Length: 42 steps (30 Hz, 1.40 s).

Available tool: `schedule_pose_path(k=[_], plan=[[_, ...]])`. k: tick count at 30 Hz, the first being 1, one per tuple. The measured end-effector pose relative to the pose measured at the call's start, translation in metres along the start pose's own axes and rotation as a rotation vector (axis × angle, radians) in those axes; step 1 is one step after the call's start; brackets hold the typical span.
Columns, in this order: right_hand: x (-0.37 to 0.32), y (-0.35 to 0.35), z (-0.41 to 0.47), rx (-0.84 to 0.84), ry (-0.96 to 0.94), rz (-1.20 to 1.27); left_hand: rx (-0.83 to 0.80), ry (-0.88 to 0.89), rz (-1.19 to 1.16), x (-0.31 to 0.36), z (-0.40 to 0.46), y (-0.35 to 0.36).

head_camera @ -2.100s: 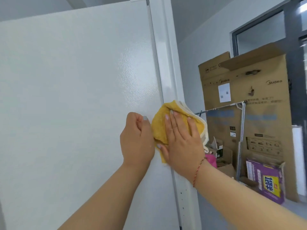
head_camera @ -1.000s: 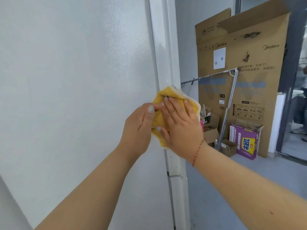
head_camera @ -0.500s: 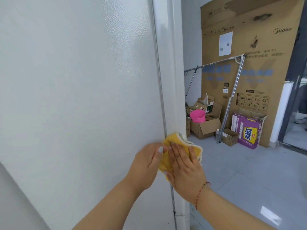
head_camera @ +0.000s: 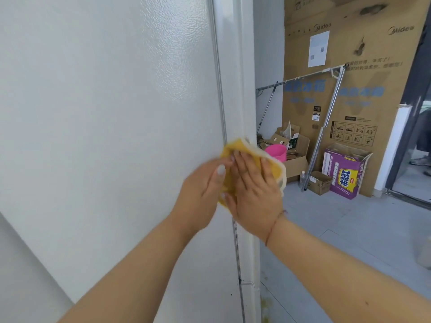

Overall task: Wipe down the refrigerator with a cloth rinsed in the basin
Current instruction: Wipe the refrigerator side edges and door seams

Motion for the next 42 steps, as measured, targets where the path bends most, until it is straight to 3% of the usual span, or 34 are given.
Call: schedule_pose_path(k=[4, 10, 16, 22, 28, 31, 35, 42], plan=[[0.005, -0.006, 0.017, 0.0, -0.035, -0.005, 0.029, 0.017, -0.019, 0.006, 0.013, -0.011], [-0.005, 0.027, -0.039, -0.117, -0.03, 0.001, -0.032, -0.048, 0.021, -0.03, -0.019, 0.02], [-0.026, 0.064, -0.101, -0.323, 0.041, 0.041, -0.125, -0.061, 0.095, -0.065, -0.056, 0.058], [-0.034, 0.08, -0.12, -0.376, 0.132, 0.097, -0.088, -0.063, 0.082, -0.08, -0.082, 0.079], [-0.041, 0.115, -0.199, -0.587, 0.171, 0.152, -0.307, -0.184, 0.092, -0.111, -0.123, 0.118], [-0.042, 0.121, -0.219, -0.639, 0.183, 0.168, -0.342, -0.23, 0.094, -0.119, -0.137, 0.131], [-0.042, 0.113, -0.215, -0.585, 0.143, 0.164, -0.313, -0.245, 0.05, -0.115, -0.14, 0.135], [-0.034, 0.076, -0.155, -0.318, 0.11, 0.1, -0.131, -0.149, -0.04, -0.074, -0.101, 0.104]])
Point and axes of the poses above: each hand's wrist, its own z-axis towards the middle knuckle, its own y-axis out of the palm, x = y × z, the point moved 5 cm from there along z, towards the middle knuckle, and after that the axes turned 5 degrees about z, right-handed, at the moved point
